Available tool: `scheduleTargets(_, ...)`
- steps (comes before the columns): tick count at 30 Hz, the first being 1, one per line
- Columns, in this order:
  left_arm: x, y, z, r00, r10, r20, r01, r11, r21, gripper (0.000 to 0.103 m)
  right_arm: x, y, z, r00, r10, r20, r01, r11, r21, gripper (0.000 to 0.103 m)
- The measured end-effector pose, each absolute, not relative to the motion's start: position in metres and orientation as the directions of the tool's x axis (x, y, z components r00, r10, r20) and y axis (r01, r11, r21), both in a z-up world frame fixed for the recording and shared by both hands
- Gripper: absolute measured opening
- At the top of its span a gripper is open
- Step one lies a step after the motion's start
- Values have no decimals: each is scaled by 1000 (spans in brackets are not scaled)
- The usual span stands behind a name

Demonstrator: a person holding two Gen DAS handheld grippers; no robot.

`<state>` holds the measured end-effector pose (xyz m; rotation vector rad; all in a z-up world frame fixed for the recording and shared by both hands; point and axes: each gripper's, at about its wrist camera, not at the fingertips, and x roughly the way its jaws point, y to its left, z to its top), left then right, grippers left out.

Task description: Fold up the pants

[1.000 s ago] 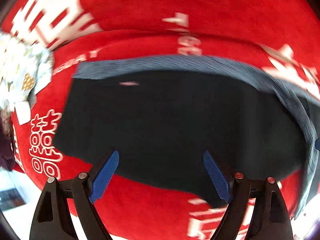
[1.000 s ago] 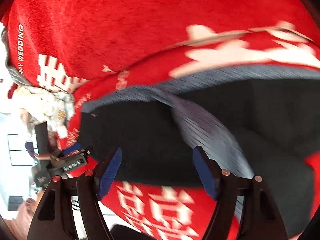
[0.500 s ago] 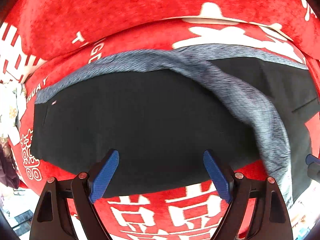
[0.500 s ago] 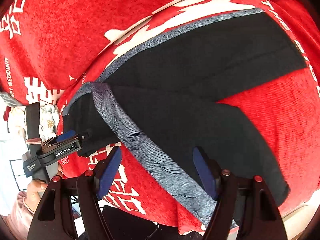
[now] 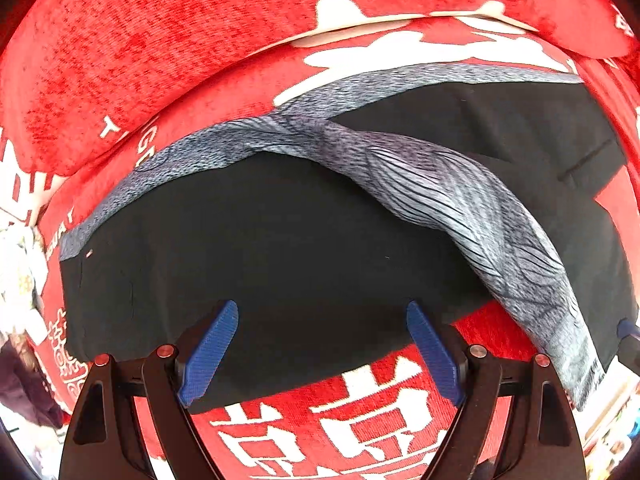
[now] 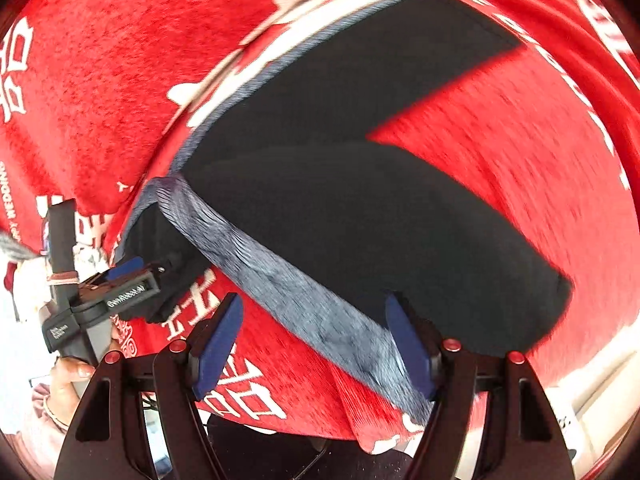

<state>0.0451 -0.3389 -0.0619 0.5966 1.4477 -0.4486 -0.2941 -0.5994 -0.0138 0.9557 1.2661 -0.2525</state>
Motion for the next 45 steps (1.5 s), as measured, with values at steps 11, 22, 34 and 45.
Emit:
scheduleTargets(11, 10, -353, -42, 85, 35, -996, 684, 725, 84, 87, -377, -595, -24, 354, 242, -903, 792, 436, 428, 77)
scheduleTargets(22, -40, -386, -55, -88, -87, -992, 739, 662, -123, 87, -423, -610, -60, 401, 324, -857, 793, 346, 502, 77)
scheduleTargets(34, -56, -438, -51, -334, -325, -885, 628, 623, -466, 87, -416, -632, -76, 585, 480, -653, 666, 174, 725, 14)
scheduleTargets(45, 34, -517, -5, -117, -457, -882, 638, 646, -419, 87, -302, -781, 4, 728, 376, -573, 491, 297, 819, 15)
